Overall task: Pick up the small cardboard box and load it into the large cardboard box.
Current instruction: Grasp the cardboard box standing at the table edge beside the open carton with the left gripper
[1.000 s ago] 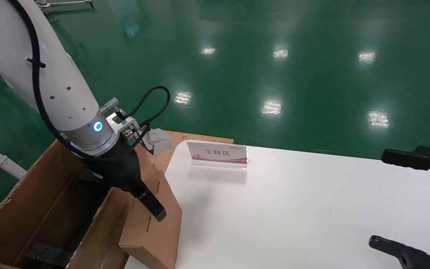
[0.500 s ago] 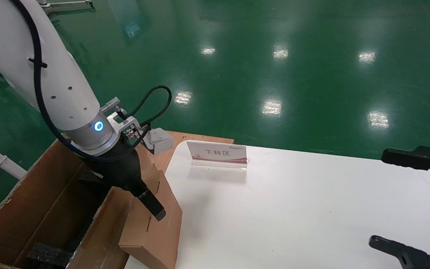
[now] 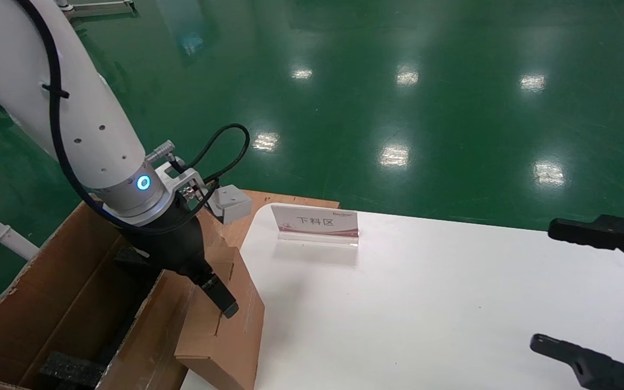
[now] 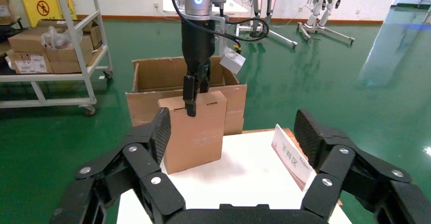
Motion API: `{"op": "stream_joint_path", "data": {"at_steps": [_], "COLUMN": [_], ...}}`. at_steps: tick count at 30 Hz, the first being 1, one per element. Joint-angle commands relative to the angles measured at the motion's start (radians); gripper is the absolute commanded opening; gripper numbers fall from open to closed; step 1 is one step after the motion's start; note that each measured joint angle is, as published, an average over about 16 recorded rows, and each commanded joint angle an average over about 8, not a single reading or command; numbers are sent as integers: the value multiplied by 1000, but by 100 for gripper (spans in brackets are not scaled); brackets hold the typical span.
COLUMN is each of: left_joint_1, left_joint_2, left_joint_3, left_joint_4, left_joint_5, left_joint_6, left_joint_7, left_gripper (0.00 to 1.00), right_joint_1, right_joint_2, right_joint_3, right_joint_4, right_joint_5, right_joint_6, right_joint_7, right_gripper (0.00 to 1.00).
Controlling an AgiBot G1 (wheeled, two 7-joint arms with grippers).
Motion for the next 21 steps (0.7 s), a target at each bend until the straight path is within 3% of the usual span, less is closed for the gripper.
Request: {"op": "stream_joint_path", "data": {"at_steps": [1, 21], "left_joint_1": [0, -2], "left_joint_2": [0, 1], "left_joint_3": [0, 0], "left_joint_4": [0, 0], "left_joint_5": [0, 2], "left_joint_6": [0, 0], "left_joint_7": [0, 1], "left_gripper": [0, 0], "right_joint_1": [0, 0], "right_joint_2": [0, 0], "right_joint_3": [0, 0], "right_joint_4": [0, 0], "right_joint_5": [0, 0], "right_joint_6": [0, 0], "right_joint_7": [0, 0], "right_gripper": [0, 0]}}
